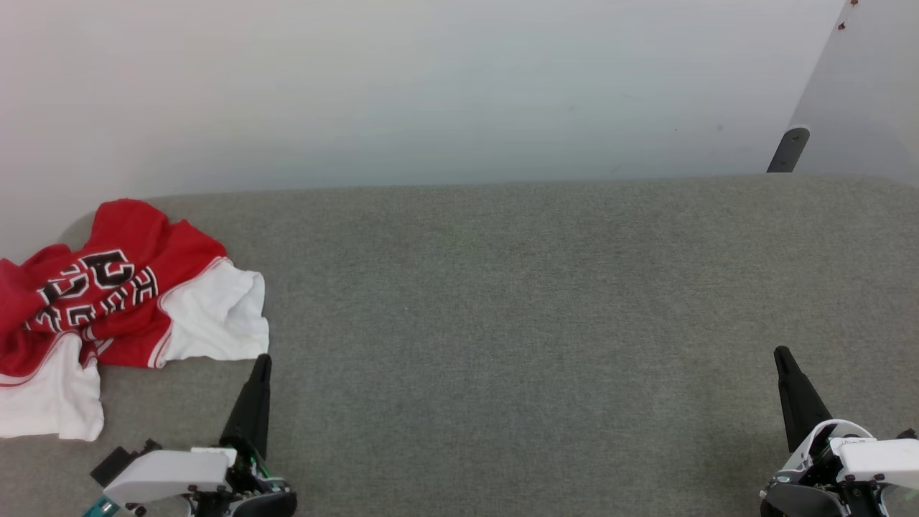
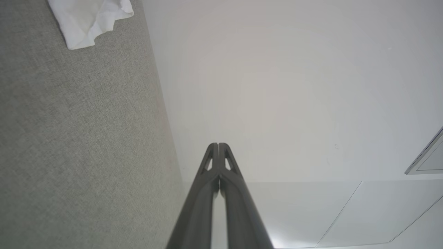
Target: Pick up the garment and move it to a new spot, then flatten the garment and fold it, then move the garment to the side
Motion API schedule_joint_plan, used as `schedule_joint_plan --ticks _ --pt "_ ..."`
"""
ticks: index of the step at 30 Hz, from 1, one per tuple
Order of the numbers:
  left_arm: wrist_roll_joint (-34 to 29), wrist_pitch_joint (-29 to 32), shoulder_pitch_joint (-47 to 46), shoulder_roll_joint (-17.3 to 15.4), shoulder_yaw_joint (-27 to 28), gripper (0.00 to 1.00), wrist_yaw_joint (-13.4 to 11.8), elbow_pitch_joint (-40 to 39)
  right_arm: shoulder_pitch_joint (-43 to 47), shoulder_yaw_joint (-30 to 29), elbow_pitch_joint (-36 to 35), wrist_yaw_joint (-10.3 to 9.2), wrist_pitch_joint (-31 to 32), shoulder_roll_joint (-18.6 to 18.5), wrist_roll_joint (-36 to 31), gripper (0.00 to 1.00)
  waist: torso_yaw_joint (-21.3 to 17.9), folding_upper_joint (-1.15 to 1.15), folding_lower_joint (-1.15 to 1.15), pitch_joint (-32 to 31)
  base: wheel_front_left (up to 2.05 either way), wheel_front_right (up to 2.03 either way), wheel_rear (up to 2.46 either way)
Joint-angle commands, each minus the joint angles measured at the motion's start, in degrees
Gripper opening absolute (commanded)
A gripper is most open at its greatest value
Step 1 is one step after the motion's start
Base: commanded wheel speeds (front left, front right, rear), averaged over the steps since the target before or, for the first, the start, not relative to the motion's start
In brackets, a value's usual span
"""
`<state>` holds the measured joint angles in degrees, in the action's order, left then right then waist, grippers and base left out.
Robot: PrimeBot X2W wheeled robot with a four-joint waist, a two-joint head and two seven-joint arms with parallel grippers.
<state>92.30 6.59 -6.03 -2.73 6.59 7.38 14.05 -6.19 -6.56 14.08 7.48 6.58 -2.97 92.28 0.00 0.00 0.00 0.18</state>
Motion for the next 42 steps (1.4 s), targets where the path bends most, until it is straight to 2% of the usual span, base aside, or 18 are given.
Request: schedule_joint_plan --ticks 1,10,11,15,30,42 --pt "0.22 0.04 -0.46 -0.07 0.04 0.0 0.24 -0.12 -0.19 0.08 -0.11 0.01 0.05 0.22 0.27 0.0 0.0 0.0 0.0 0.0 0.0 0.0 0.0" --pt "0.22 0.06 -0.47 -0.07 0.05 0.0 0.24 -0.12 -0.19 0.08 -0.11 0.02 0.05 0.22 0.27 0.0 0.0 0.0 0.0 0.0 0.0 0.0 0.0" --pt "0.0 -0.03 0.11 0.03 -0.03 1.0 -0.01 0.15 0.04 0.0 0.18 0.01 -0.01 0.0 -0.02 1.0 0.0 0.0 0.0 0.0 0.0 0.0 0.0" --pt "-0.01 -0.05 2.09 0.59 -0.23 1.0 -0.08 2.16 1.6 0.02 2.26 -0.01 -0.03 0.16 -0.03 1.0 0.0 0.0 0.0 0.0 0.0 0.0 0.0" --pt "-0.85 -3.18 2.57 0.1 -3.95 1.0 -1.65 -2.37 0.66 3.73 1.19 0.0 -4.03 0.12 -3.13 1.0 -0.08 0.0 0.0 -0.14 0.0 0.0 0.0" --pt "-5.51 -6.38 3.27 -2.04 -6.84 1.0 -2.91 -4.86 0.02 5.8 1.1 0.0 -6.86 -0.44 -10.98 1.0 -0.12 0.0 0.0 -0.46 0.0 0.0 0.0"
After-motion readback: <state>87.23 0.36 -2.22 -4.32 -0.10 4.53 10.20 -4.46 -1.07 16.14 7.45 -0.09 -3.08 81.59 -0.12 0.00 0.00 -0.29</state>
